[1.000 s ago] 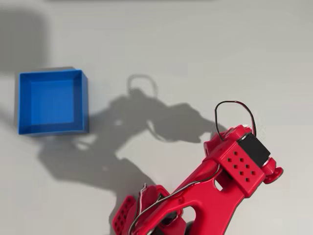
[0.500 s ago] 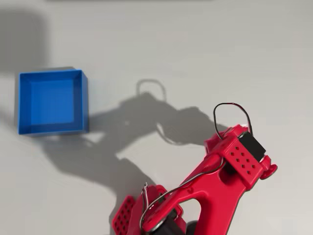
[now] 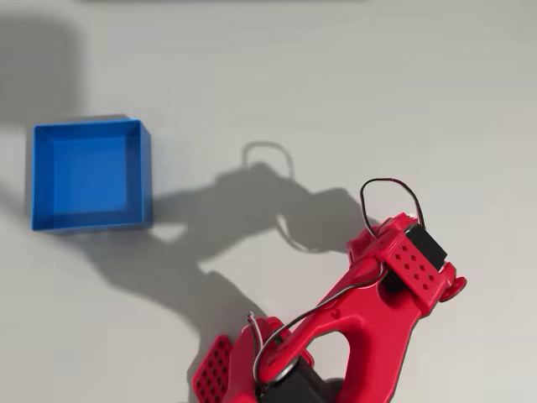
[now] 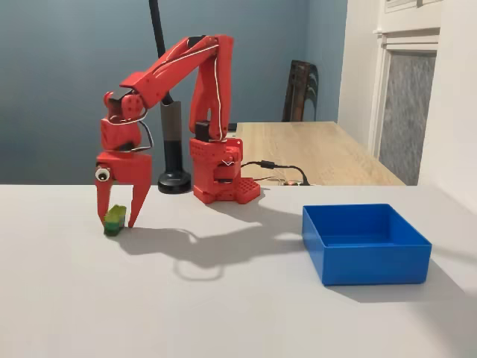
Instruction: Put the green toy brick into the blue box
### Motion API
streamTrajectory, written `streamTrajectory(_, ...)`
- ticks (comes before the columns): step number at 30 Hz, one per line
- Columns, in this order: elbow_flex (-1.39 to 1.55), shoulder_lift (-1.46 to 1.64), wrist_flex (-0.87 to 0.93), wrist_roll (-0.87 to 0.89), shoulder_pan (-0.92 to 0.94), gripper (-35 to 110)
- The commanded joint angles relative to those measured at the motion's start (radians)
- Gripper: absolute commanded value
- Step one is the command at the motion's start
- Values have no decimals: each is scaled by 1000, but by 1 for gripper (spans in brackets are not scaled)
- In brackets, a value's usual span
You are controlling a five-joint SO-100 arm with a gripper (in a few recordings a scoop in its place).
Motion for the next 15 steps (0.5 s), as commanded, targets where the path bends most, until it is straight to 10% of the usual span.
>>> streamTrajectory(1,-5,12,2,11,9,6)
streamTrajectory(15,-114,15,92,-28,-28,2)
